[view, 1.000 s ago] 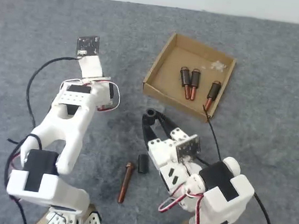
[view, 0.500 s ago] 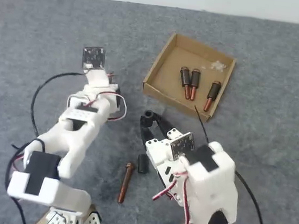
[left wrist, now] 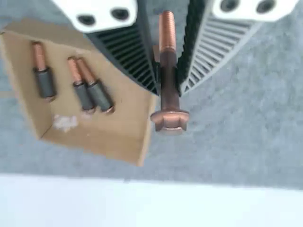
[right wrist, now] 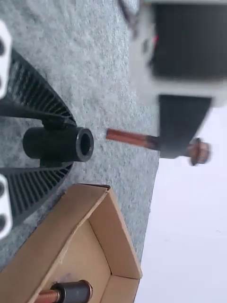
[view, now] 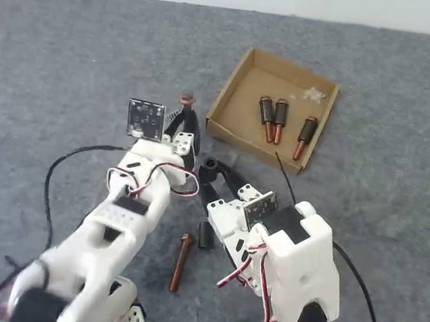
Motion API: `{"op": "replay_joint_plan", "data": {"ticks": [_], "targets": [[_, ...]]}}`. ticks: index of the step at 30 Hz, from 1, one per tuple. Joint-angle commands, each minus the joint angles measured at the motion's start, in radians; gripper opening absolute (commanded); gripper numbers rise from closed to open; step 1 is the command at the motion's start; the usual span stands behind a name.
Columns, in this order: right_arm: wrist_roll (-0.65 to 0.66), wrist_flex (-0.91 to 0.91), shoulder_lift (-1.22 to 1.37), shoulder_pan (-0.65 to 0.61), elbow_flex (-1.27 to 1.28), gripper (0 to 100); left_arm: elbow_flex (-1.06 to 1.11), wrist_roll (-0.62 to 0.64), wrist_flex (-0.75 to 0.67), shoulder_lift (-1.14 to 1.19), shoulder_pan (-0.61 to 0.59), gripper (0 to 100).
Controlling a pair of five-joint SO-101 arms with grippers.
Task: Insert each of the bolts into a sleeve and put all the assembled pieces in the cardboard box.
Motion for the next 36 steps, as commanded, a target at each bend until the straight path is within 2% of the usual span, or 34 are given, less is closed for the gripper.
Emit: {"op": "replay_joint_plan", "data": {"ticks": [1, 5, 13, 23, 29, 36], "targets": [[0.017, -0.03, -0.007, -0.002, -0.028, 0.6, 0.015, 0.008, 0.12, -0.295, 0.017, 1], [0.017, -0.027, -0.007, -0.002, -0.029, 0.6, 0.044, 0.009, 0.209, -0.43, 0.041, 1], [0.017, -0.021, 0.002, -0.002, -0.048, 0.6, 0.048, 0.009, 0.367, -0.517, 0.106, 1], [0.017, -0.021, 0.002, -0.025, -0.034, 0.6, 0.068, 0.009, 0.362, -0.557, 0.106, 1], [0.017, -0.021, -0.001, -0.039, -0.021, 0.6, 0.125, 0.008, 0.247, -0.555, 0.121, 1], [0.017, -0.021, -0.002, -0.039, -0.021, 0.6, 0.15, 0.008, 0.238, -0.555, 0.121, 1]]}}
